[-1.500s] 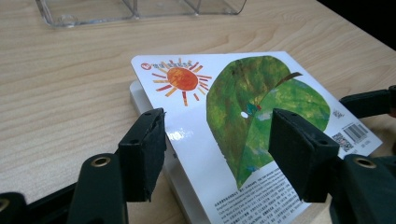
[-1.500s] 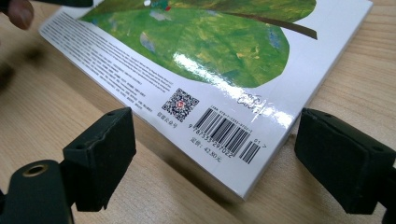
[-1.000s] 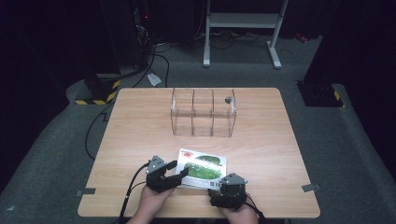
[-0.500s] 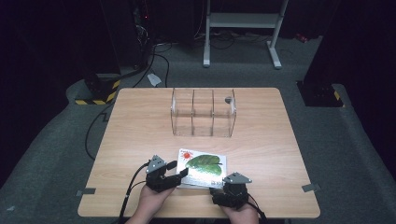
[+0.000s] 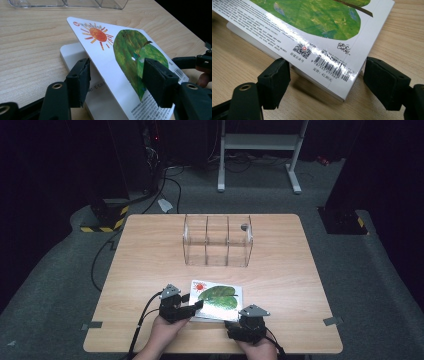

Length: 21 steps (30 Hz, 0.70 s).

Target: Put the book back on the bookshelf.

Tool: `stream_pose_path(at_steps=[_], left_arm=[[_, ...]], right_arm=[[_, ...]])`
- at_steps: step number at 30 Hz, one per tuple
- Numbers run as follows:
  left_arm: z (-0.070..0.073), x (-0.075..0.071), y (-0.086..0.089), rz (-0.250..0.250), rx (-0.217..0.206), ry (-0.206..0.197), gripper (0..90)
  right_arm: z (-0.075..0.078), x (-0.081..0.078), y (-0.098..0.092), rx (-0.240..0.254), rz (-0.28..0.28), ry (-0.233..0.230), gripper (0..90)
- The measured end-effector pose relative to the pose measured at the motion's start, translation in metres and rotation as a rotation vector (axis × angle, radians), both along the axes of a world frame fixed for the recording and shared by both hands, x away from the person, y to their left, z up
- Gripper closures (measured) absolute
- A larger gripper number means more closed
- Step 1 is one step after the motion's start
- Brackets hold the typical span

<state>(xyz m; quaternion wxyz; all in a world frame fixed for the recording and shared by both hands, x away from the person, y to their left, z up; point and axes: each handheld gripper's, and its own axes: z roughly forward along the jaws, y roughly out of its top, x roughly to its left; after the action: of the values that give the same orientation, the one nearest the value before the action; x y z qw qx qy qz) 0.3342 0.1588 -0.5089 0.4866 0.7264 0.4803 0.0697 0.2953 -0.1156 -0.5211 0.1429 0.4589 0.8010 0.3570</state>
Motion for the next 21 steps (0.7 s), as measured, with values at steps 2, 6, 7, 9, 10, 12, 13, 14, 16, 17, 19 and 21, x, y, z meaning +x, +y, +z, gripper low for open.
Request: stream_pose_path(at_steps=[2, 6, 7, 9, 10, 12, 13, 14, 16, 17, 19, 21], left_arm=[[-0.0003, 0.0011, 0.0, -0.002, 0.002, 0.003, 39.8], [-0.0008, 0.0038, -0.0034, -0.015, 0.022, 0.002, 40.3], [-0.0003, 0.0046, -0.0057, -0.025, 0.021, 0.002, 40.6], [0.0001, 0.0048, -0.0065, -0.029, 0.016, 0.004, 41.4], [0.0005, 0.005, -0.0068, -0.033, 0.016, 0.002, 41.4], [0.001, 0.0052, -0.0064, -0.042, 0.01, 0.001, 42.7], [0.0016, 0.0048, -0.0054, -0.053, 0.014, -0.01, 44.0], [0.0016, 0.0048, -0.0054, -0.053, 0.014, -0.01, 44.8], [0.0039, 0.0046, -0.003, -0.078, 0.025, -0.022, 46.9], [0.0039, 0.0046, -0.003, -0.078, 0.025, -0.022, 47.9], [0.0049, 0.0039, -0.0014, -0.096, 0.039, -0.033, 49.7], [0.0047, 0.0041, -0.0007, -0.106, 0.053, -0.039, 50.2]], right_arm=[[-0.0001, 0.0003, -0.0003, -0.002, 0.003, -0.004, 21.4], [0.0, 0.0001, 0.0004, -0.001, -0.003, 0.002, 21.4], [-0.0004, 0.0004, 0.0007, -0.006, -0.001, -0.008, 21.4], [-0.0002, 0.0002, 0.0008, -0.006, -0.003, -0.005, 21.4], [-0.0002, 0.0002, 0.0007, -0.005, -0.003, -0.004, 21.4], [0.0, 0.0, 0.0006, -0.001, -0.004, 0.002, 21.4], [-0.0001, 0.0001, 0.0005, -0.003, -0.003, 0.0, 21.4], [-0.0002, 0.0003, 0.0006, -0.004, -0.002, -0.004, 21.4], [-0.0002, 0.0004, 0.0007, -0.006, -0.001, -0.004, 21.5], [-0.0002, 0.0004, 0.0007, -0.006, -0.001, -0.004, 21.5], [-0.0002, 0.0004, 0.0007, -0.01, 0.001, -0.007, 21.5], [-0.0002, 0.0004, 0.0008, -0.013, 0.005, -0.007, 21.5]])
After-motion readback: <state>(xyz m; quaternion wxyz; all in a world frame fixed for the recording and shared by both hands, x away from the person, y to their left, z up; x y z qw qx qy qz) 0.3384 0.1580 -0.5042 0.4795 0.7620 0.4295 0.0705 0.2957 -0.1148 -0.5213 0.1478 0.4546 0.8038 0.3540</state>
